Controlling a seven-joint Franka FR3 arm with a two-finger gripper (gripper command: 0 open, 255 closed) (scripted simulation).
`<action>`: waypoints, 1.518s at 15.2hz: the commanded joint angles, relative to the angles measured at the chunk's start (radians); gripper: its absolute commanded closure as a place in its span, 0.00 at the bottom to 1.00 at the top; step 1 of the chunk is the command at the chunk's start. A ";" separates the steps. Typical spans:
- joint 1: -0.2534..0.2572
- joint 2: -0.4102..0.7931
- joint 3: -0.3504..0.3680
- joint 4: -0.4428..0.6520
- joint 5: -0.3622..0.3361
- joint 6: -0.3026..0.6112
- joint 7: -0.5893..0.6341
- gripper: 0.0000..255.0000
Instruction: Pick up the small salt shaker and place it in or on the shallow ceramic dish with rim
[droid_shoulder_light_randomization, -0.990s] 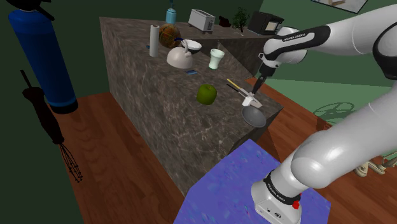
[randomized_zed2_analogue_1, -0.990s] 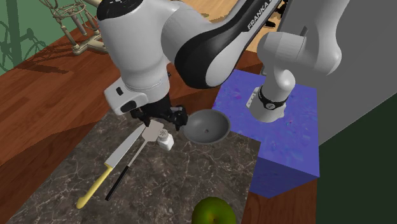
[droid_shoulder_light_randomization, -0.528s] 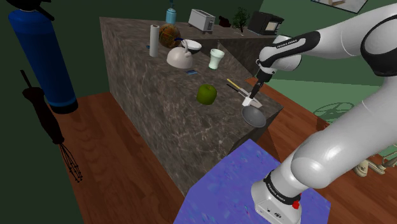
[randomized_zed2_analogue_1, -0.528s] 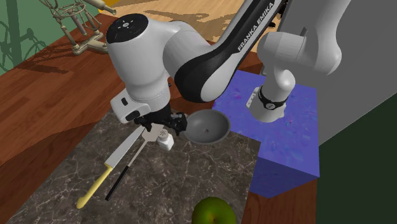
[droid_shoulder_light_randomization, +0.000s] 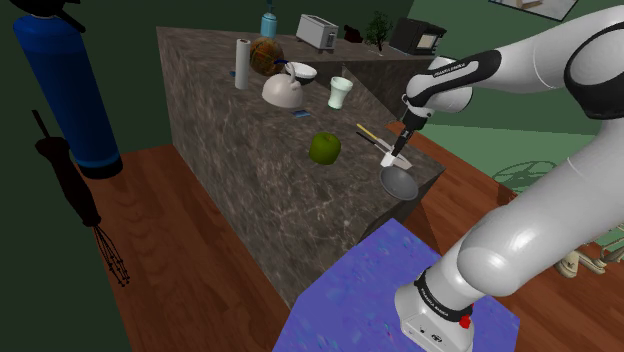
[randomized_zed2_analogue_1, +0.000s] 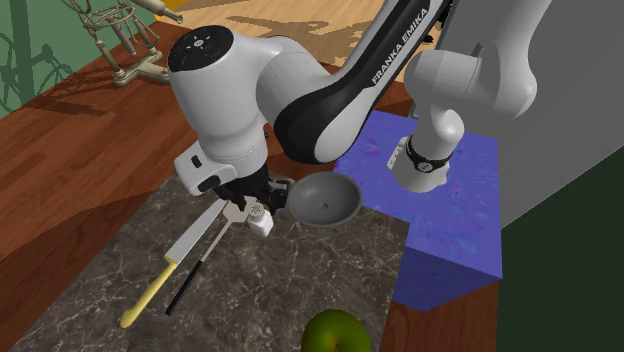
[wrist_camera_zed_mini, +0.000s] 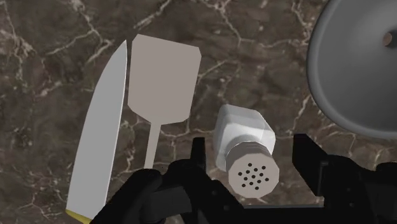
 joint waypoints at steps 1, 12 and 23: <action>0.000 0.000 0.000 0.000 0.000 0.000 0.000 1.00; -0.001 -0.027 0.005 0.019 -0.018 -0.042 0.014 1.00; -0.004 -0.105 0.027 0.107 -0.058 -0.196 0.047 1.00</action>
